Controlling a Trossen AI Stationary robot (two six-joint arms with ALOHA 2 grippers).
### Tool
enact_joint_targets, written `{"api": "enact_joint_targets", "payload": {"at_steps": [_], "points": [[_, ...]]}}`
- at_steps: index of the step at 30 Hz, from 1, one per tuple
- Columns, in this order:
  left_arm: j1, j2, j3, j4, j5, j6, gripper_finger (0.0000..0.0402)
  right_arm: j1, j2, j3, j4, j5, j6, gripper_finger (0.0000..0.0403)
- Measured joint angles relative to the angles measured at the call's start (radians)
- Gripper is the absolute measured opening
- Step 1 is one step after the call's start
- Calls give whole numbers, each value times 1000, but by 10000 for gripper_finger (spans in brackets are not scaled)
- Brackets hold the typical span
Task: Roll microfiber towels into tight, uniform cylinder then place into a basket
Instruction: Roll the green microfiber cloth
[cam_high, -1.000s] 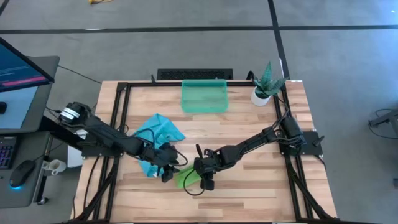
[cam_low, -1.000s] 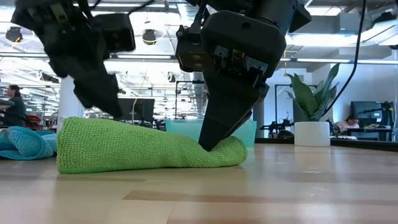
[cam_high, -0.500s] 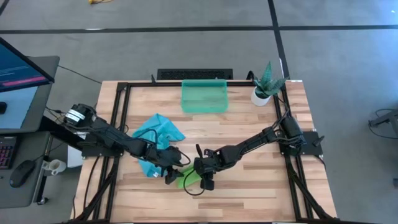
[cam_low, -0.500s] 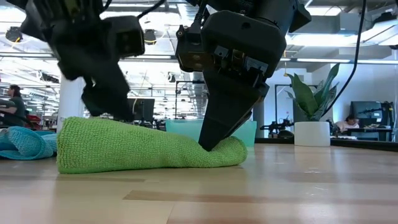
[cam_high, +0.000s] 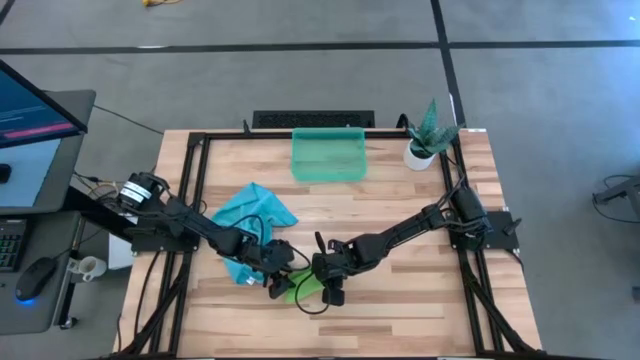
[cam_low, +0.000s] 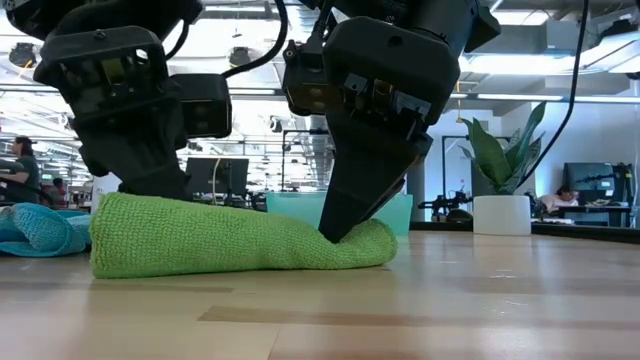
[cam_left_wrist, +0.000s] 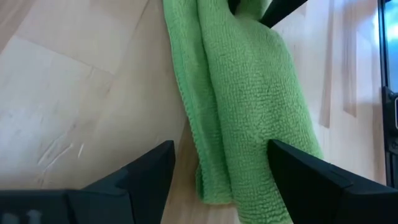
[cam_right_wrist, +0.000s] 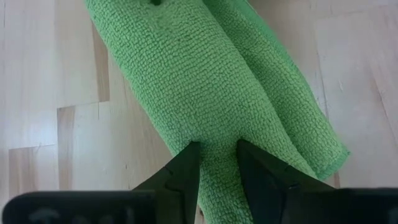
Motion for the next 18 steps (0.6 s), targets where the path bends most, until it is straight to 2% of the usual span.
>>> {"api": "enact_joint_targets", "payload": {"at_steps": [3,6,12,18], "points": [[0,1,0,-3,-14,-16,252,1,0,0,0,33,15,134],[-1,2,0,-7,-30,-38,228,-5,0,0,2,44,39,134],[1,4,-4,26,-21,-46,125,-6,0,0,9,55,44,134],[-1,8,-5,61,8,10,18,-8,2,-1,29,54,66,134]]}}
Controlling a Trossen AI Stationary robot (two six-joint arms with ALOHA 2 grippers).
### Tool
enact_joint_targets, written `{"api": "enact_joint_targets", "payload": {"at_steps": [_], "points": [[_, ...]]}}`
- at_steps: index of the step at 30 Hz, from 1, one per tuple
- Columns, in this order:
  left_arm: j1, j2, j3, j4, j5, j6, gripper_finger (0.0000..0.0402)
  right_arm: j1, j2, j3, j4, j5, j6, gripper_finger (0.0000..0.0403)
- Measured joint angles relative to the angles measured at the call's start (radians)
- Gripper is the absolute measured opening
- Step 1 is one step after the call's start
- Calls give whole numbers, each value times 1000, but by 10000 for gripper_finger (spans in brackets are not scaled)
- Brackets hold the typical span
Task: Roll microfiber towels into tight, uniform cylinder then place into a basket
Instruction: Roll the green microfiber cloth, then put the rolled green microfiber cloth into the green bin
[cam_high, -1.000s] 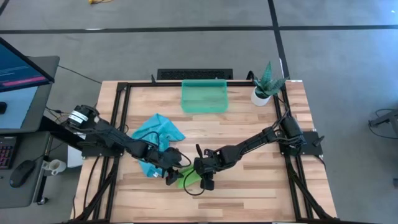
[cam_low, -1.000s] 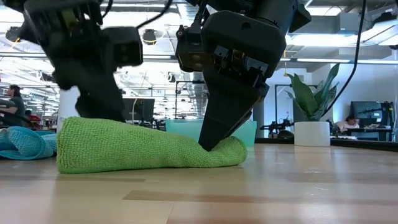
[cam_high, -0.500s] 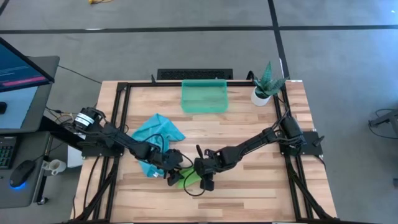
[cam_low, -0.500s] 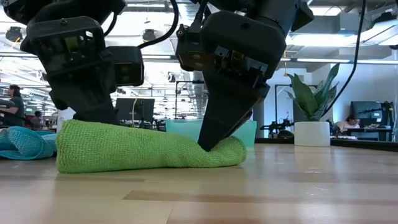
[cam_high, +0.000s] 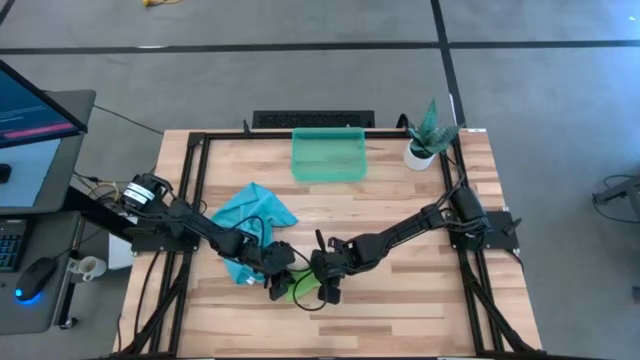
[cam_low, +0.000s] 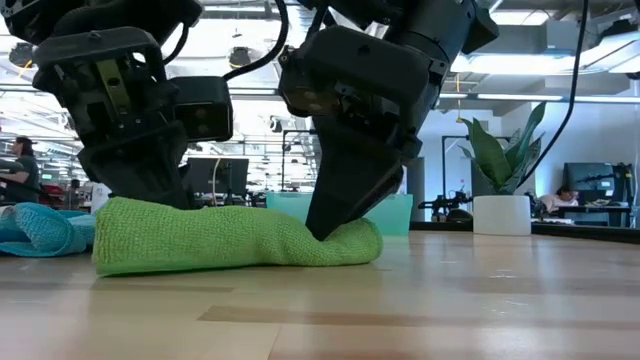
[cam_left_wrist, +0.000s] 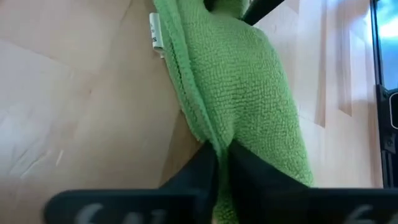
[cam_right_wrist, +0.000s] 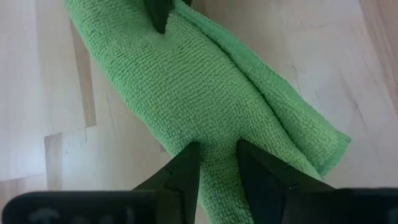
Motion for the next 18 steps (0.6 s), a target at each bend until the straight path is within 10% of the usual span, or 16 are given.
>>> {"api": "enact_joint_targets", "payload": {"at_steps": [18], "points": [[27,-4,3,-56,22,38,6,-32,-66,-1,-136,-131,-23,227]]}}
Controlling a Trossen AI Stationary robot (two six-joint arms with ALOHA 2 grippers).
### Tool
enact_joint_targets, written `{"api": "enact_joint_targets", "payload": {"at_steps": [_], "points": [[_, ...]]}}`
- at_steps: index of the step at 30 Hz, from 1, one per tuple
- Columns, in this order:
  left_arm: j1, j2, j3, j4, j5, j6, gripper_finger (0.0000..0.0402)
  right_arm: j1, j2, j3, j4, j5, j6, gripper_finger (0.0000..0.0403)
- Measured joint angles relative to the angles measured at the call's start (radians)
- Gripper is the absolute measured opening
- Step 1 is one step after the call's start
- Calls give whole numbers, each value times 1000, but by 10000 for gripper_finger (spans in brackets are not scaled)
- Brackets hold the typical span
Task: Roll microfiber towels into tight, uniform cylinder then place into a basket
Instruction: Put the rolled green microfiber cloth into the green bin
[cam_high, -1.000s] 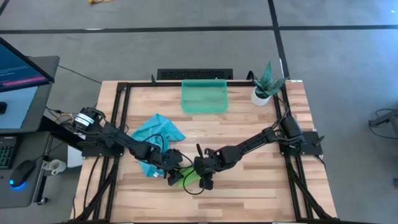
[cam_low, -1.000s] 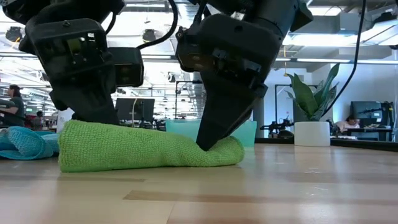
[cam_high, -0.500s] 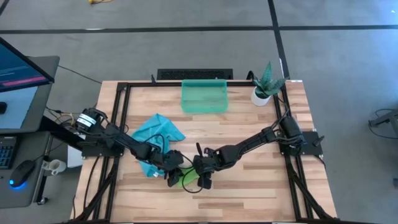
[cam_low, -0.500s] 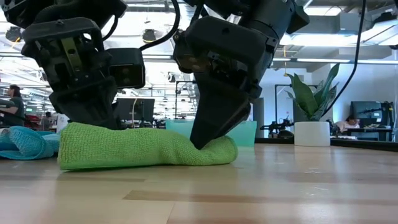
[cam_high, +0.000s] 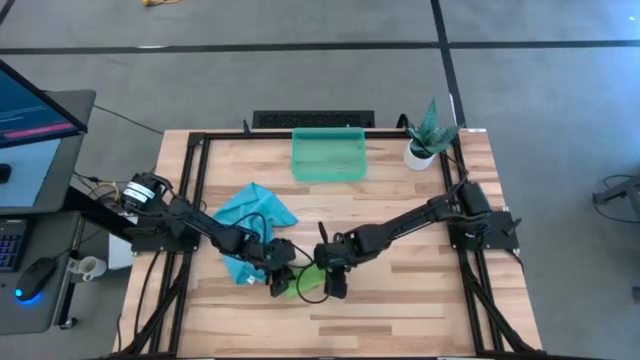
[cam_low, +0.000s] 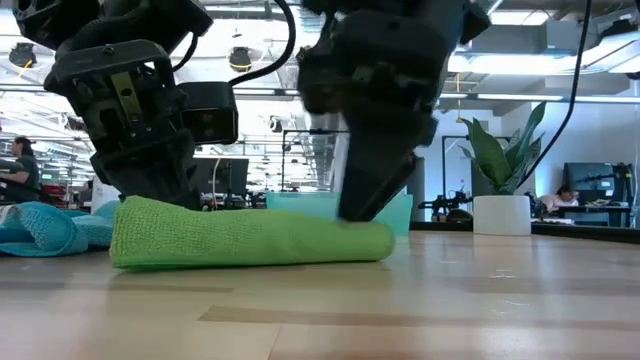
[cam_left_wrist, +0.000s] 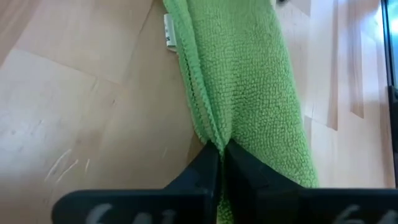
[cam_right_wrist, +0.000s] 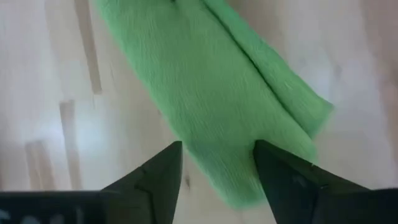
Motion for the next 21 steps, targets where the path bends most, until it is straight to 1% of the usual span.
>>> {"api": "enact_joint_targets", "payload": {"at_steps": [3,5,7,11,13,16,18,21], "points": [[12,-1,0,-12,12,26,3,9,-61,-1,-65,48,-47,230],[17,-3,0,-20,14,40,2,25,-103,1,-122,119,-73,230],[21,-3,1,-28,30,49,2,50,-135,-6,-157,214,-93,228],[21,-3,1,-32,36,71,3,107,-170,-65,-109,382,-120,227],[21,-3,0,-33,35,73,3,122,-164,-102,-53,429,-120,228],[21,-2,0,-35,35,73,4,117,-128,-126,20,430,-117,228],[21,-2,0,-35,35,80,4,106,-99,-127,28,416,-116,228],[22,-2,-1,-37,54,126,4,86,-78,-110,10,352,-118,228]]}}
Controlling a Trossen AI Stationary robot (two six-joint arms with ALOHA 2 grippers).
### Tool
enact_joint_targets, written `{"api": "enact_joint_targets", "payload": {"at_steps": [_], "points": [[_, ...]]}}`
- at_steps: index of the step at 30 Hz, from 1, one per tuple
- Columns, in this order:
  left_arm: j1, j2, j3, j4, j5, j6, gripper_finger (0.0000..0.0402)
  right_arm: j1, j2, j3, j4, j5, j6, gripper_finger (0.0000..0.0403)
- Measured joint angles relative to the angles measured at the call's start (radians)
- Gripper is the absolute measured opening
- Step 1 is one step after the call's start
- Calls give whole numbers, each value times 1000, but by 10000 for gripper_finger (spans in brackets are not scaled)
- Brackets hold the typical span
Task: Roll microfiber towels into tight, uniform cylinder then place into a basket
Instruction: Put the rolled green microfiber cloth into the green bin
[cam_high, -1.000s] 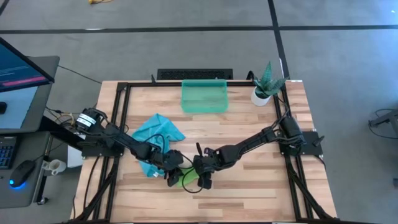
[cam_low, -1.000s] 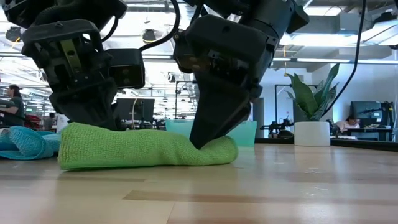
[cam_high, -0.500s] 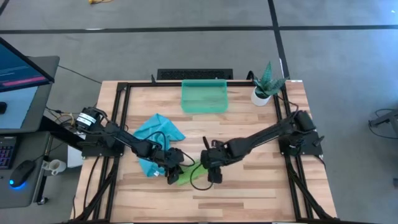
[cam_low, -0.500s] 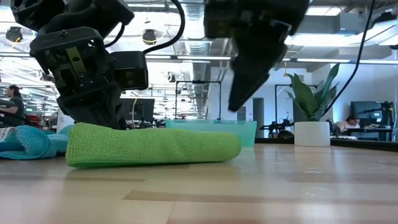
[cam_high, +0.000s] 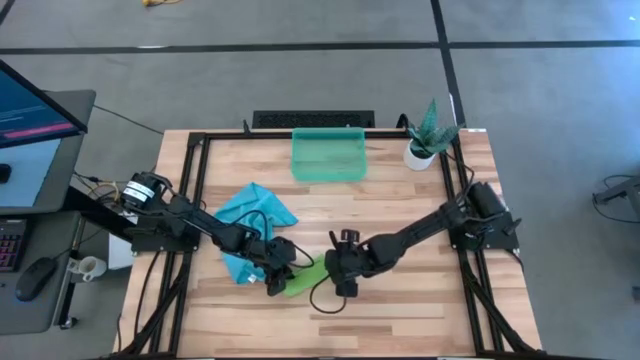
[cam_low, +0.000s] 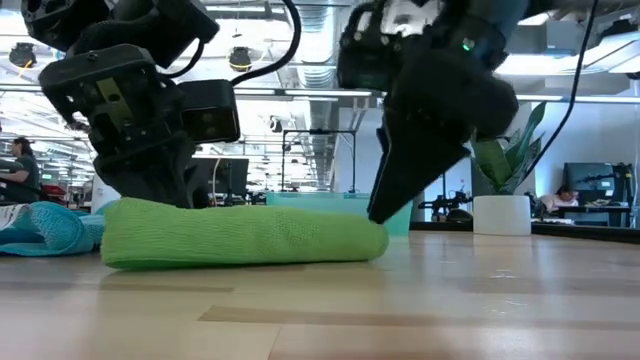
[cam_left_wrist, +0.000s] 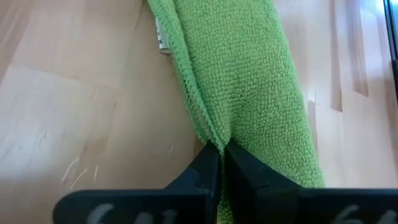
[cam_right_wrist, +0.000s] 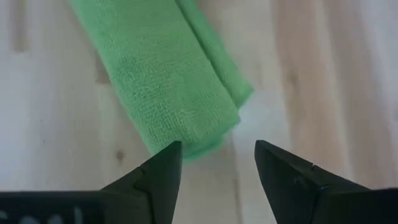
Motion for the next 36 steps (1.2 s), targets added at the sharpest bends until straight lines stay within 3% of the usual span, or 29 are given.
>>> {"api": "enact_joint_targets", "payload": {"at_steps": [6,13,20,36], "points": [[-2,0,0,-7,27,93,4,-28,-5,46,4,-72,-26,226],[-2,1,0,-7,28,186,4,-34,9,62,40,-98,-224,225],[-4,1,0,-5,8,297,4,-62,46,60,146,-286,-352,225],[-4,1,-1,-5,-2,305,4,-129,45,22,197,-332,-228,225]]}}
